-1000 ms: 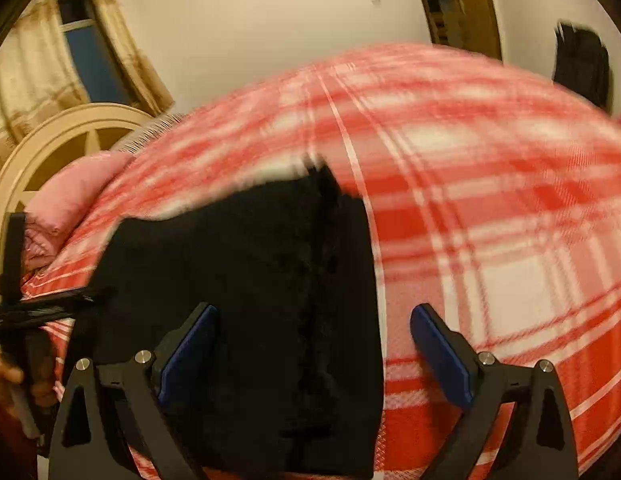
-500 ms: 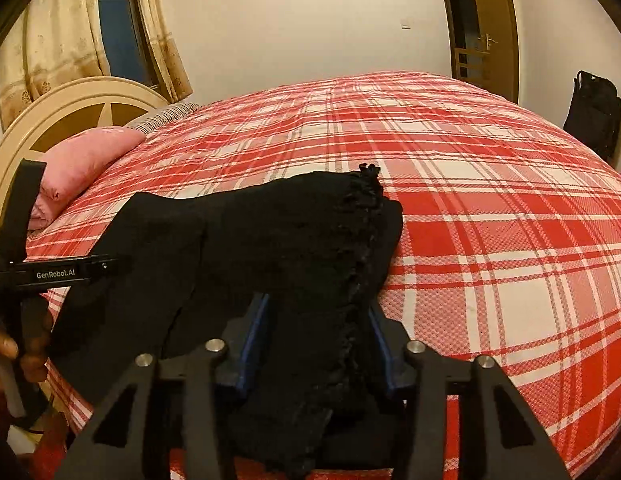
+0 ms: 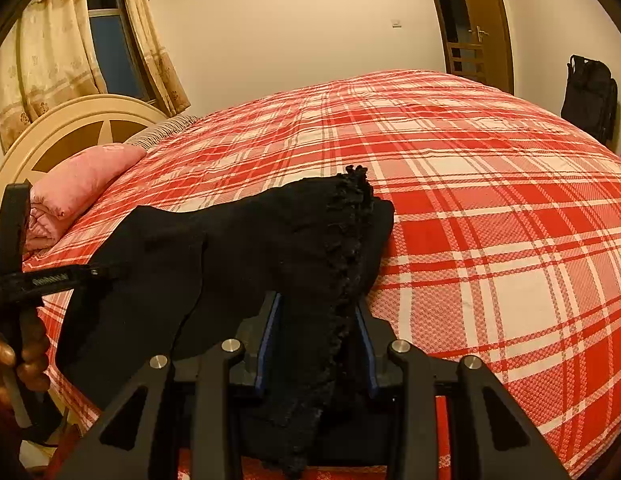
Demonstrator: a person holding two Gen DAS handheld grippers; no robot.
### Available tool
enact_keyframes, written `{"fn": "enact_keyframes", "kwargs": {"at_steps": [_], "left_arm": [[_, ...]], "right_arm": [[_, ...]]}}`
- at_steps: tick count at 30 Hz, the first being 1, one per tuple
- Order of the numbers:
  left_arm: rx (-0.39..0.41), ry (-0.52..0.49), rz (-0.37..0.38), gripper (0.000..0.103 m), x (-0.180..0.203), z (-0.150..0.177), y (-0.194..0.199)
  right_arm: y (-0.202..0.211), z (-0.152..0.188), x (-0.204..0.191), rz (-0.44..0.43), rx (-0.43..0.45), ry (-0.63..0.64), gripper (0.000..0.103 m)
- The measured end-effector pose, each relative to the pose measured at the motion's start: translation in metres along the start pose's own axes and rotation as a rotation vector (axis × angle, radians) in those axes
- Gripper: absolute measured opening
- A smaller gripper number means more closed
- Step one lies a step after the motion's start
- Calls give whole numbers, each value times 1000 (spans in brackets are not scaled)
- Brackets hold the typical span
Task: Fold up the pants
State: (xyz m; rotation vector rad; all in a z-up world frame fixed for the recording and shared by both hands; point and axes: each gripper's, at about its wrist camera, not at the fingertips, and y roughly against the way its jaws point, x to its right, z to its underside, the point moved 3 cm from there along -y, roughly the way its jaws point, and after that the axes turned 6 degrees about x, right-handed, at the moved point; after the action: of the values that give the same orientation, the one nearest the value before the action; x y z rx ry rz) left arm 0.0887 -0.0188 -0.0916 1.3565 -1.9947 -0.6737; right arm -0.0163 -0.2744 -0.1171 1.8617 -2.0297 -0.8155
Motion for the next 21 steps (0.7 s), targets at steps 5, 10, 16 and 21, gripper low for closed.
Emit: {"fn": "enact_keyframes", "kwargs": {"at_steps": [5, 10, 16, 21], "left_arm": [[-15, 173, 61, 84, -45, 4, 9], [-31, 158, 98, 95, -42, 5, 5], [-40, 69, 124, 43, -19, 8, 1], [-35, 66, 138, 16, -13, 4, 5]], "right_arm": [[-2, 0, 5, -15, 0, -24, 36], [-2, 1, 5, -23, -2, -33, 37], [-2, -1, 0, -1, -8, 2, 33], [12, -16, -14, -4, 15, 51, 20]]}}
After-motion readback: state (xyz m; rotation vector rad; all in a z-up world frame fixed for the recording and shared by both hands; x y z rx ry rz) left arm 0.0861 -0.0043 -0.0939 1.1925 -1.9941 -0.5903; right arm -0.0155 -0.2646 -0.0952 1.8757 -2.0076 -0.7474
